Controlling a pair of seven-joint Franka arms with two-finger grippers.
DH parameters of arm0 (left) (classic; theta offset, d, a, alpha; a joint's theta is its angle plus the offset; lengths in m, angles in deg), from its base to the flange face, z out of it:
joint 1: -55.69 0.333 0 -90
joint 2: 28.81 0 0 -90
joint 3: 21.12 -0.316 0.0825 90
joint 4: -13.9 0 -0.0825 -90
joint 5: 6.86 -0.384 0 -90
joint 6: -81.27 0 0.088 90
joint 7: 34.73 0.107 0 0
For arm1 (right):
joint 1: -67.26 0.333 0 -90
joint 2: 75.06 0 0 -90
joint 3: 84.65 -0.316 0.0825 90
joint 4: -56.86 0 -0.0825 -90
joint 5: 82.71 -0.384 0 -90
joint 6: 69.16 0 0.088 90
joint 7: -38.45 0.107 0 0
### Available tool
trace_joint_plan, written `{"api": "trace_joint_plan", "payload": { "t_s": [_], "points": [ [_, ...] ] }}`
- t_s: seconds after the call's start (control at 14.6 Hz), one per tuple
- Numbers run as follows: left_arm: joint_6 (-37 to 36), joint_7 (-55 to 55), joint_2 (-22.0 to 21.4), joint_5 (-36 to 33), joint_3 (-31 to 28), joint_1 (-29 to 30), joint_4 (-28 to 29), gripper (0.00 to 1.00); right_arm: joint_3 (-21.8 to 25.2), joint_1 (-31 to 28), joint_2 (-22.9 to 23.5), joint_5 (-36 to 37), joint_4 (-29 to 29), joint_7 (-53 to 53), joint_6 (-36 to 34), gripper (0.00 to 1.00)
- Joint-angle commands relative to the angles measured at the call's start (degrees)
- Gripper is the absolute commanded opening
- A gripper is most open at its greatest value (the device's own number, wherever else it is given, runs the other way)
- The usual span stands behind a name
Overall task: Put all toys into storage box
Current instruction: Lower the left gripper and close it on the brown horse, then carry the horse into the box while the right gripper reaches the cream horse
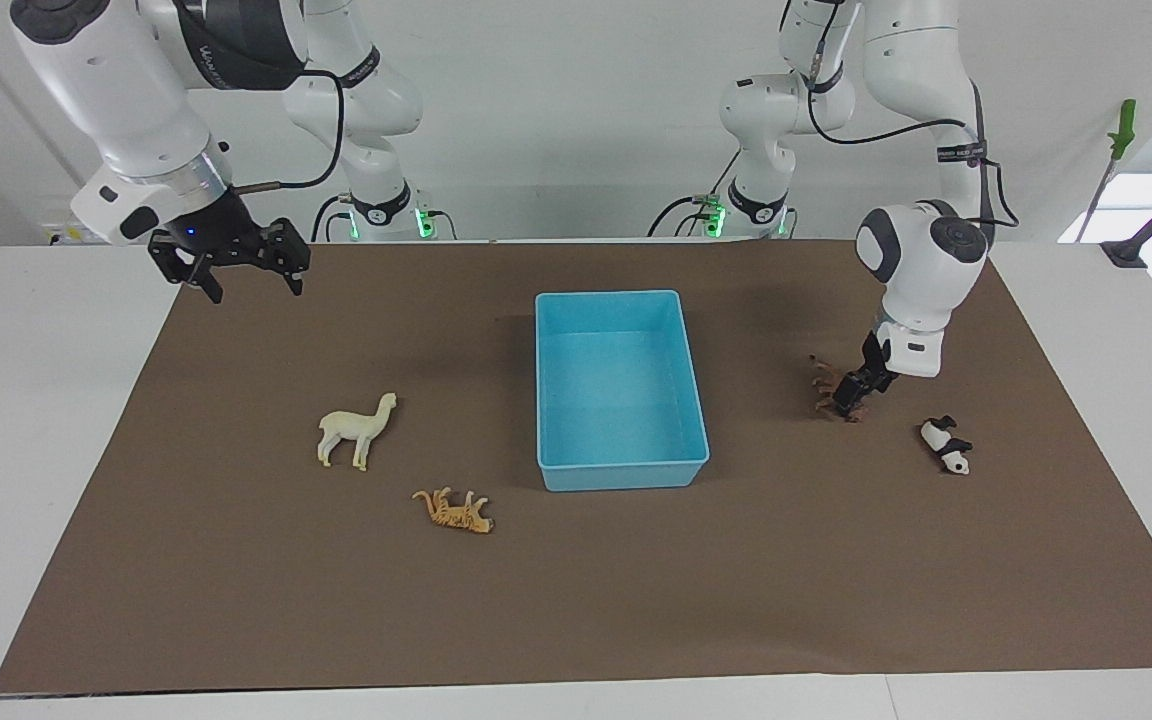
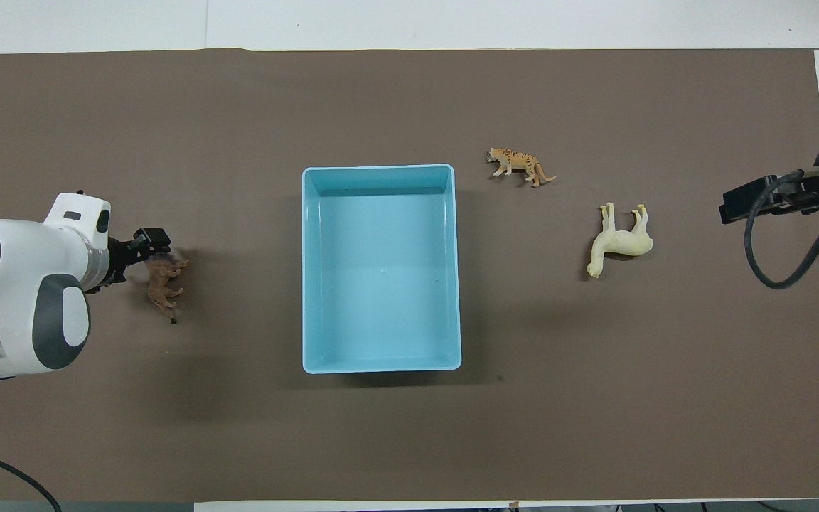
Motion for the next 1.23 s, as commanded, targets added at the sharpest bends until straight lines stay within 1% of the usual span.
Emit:
{"api": "trace_joint_plan", "payload": {
  "t_s": [0.0,0.2,0.27,0.48,0.55,0.68,0.75,0.89,0.96,1.02,1.09,1.16],
  "points": [
    [4.1,-3.5,2.0,-0.6,0.3,-0.4,0.7,1.0,-0.5,-1.0,-0.4,-0.1,0.6,-1.4,0.0,1.0],
    [3.6,-4.1,2.9,-0.6,0.3,-1.2,-0.1,1.0,-0.5,-1.0,-0.4,0.0,0.6,-1.4,0.0,1.0],
    [3.3,-4.1,3.0,-0.6,0.3,-1.2,-0.5,0.93,-0.5,-1.0,-0.4,-0.1,0.6,-1.4,0.0,1.0],
    [2.4,-4.1,3.1,-0.6,0.3,-1.2,-1.1,0.65,-0.5,-1.1,-0.4,0.0,0.6,-1.3,0.0,1.0],
    [1.4,-4.0,3.1,-0.6,0.3,-1.4,-1.9,0.59,-0.5,-1.5,-0.4,-0.1,0.5,-1.4,0.1,1.0],
    [-1.4,-3.5,3.1,-0.6,0.2,-1.9,-2.6,0.58,-0.5,-2.5,-0.3,-0.1,0.5,-1.3,0.1,1.0],
    [-1.6,-3.5,3.0,-0.7,0.2,-2.2,-2.5,0.54,-0.5,-2.5,-0.4,-0.1,0.5,-1.4,-0.4,1.0],
    [-1.9,-3.5,3.0,-0.8,0.2,-2.3,-2.6,0.22,-0.4,-2.6,-0.4,-0.1,0.5,-1.4,-1.9,1.0],
    [-2.1,-3.5,3.0,-0.8,0.2,-2.7,-2.7,0.12,-0.3,-2.9,-0.4,-0.1,0.5,-1.3,-1.9,1.0],
    [-2.1,-3.5,3.0,-0.8,0.2,-2.7,-3.0,0.04,-0.3,-4.0,-0.4,-0.1,0.5,-1.4,-2.1,1.0],
    [-2.3,-3.4,3.0,-0.8,0.2,-2.7,-3.3,0.0,-0.3,-4.5,-1.1,-0.1,0.6,-2.0,-2.8,1.0],
    [-3.5,-3.4,3.0,-0.8,0.2,-2.7,-4.5,0.0,-0.3,-4.9,-1.7,-0.1,1.3,-2.6,-4.0,1.0]
  ]
}}
